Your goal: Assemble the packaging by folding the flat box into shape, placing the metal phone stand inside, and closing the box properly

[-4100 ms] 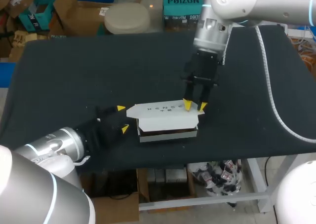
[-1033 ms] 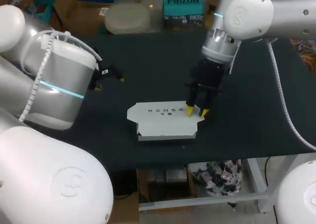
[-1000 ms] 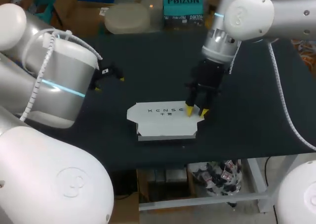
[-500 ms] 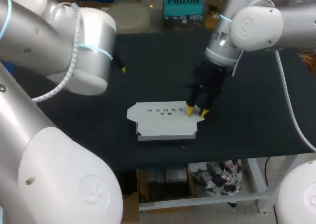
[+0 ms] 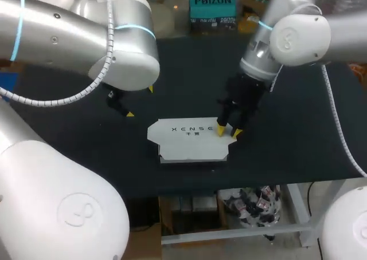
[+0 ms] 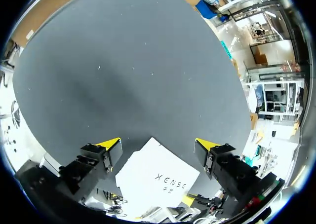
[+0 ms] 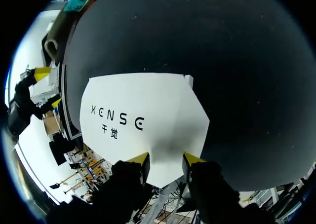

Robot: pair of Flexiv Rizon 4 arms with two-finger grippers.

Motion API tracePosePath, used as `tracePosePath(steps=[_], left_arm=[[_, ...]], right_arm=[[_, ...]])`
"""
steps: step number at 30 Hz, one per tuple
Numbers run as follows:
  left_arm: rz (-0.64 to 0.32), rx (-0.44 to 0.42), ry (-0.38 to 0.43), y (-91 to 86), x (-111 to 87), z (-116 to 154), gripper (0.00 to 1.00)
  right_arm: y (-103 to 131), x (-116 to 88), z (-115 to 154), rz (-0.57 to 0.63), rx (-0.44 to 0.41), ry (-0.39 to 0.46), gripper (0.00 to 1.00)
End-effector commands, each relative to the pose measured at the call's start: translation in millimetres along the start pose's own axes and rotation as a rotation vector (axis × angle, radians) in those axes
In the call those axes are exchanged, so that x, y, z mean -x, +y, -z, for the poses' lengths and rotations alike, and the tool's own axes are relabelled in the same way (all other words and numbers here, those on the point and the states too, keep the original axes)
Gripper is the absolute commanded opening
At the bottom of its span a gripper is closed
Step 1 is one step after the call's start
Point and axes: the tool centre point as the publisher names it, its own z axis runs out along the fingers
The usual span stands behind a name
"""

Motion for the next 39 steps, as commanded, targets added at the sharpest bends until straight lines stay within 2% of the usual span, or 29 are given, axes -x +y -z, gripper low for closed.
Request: tracePosePath(steps=[1,5,7,19,20,22,25,30,39], left_arm=[[-0.083,0.303,-0.368,-0.1,-3.8,1.7,1.00],[-0.159,0.302,-0.416,4.8,-5.4,-2.7,1.00],[-0.160,0.263,-0.464,9.8,-7.1,-5.4,1.00],[-0.160,0.263,-0.464,9.8,-7.1,-5.4,1.00],[-0.195,0.300,-0.464,9.7,-10.0,-10.1,1.00],[-0.206,0.290,-0.488,14.1,-15.2,-17.5,1.00],[-0.283,0.304,-0.470,22.1,-17.6,-20.9,1.00],[-0.421,0.335,-0.435,34.9,-10.4,-21.1,1.00],[-0.463,0.315,-0.405,54.9,3.9,-26.4,1.00]], right_arm=[[-0.6,-0.9,-2.7,-0.003,0.003,-0.003,0.45],[-0.9,-0.8,-2.9,-0.007,0.005,-0.002,0.45],[-1.0,-0.7,-2.9,-0.008,0.006,-0.001,0.45],[-2.3,0.2,-3.3,-0.007,0.012,0.001,0.45],[-2.3,0.1,-3.4,-0.007,0.012,0.000,0.45],[-2.4,0.1,-3.5,-0.008,0.013,0.000,0.45],[-2.8,-0.1,-3.9,-0.010,0.015,-0.001,0.44],[-3.6,-0.2,-4.5,-0.013,0.018,-0.002,0.45],[-4.2,0.4,-4.6,-0.014,0.021,-0.004,0.45]])
